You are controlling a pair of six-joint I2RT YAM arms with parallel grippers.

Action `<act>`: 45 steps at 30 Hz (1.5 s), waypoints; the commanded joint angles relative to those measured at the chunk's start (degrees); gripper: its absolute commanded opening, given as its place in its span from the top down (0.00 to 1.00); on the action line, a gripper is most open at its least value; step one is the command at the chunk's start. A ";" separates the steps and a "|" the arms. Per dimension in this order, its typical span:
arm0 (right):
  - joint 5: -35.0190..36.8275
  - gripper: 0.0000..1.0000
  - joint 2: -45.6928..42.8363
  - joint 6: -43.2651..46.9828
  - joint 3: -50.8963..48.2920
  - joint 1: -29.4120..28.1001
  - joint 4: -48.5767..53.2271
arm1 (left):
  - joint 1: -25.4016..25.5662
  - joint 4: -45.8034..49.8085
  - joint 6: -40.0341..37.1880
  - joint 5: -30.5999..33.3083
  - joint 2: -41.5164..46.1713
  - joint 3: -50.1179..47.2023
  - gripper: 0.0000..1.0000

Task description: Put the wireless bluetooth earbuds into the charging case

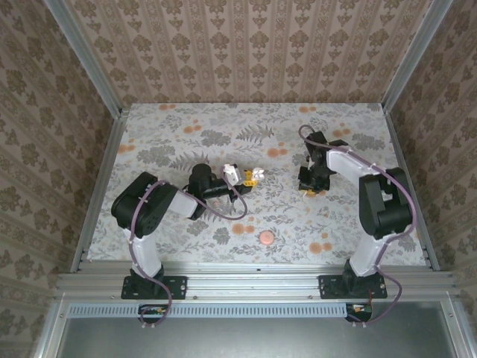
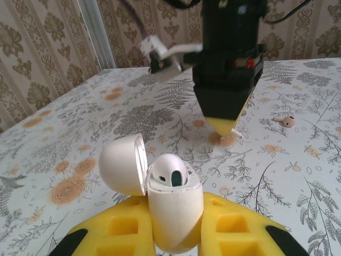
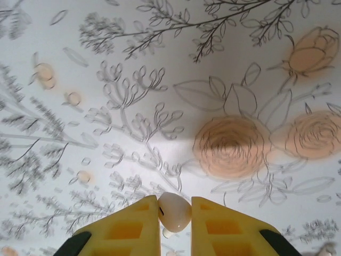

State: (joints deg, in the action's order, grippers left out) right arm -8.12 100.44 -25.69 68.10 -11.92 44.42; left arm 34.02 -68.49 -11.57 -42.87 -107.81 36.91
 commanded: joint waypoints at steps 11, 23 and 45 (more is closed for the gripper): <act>-4.43 0.82 -16.45 -1.58 -12.13 -2.96 -19.75 | 0.52 -4.28 2.78 1.74 0.63 0.20 1.00; -5.48 0.81 -27.05 0.79 -21.61 -6.22 -36.90 | 1.22 -4.56 3.61 1.65 0.93 0.90 1.00; -15.35 0.81 -26.84 11.90 -22.91 -12.50 -57.21 | 2.45 -4.94 6.53 0.90 3.28 2.21 1.00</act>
State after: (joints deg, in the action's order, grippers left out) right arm -21.93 72.66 -16.05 43.68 -23.46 -9.61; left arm 35.99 -70.78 -6.87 -40.75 -107.15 37.91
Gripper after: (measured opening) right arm 0.190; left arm 0.180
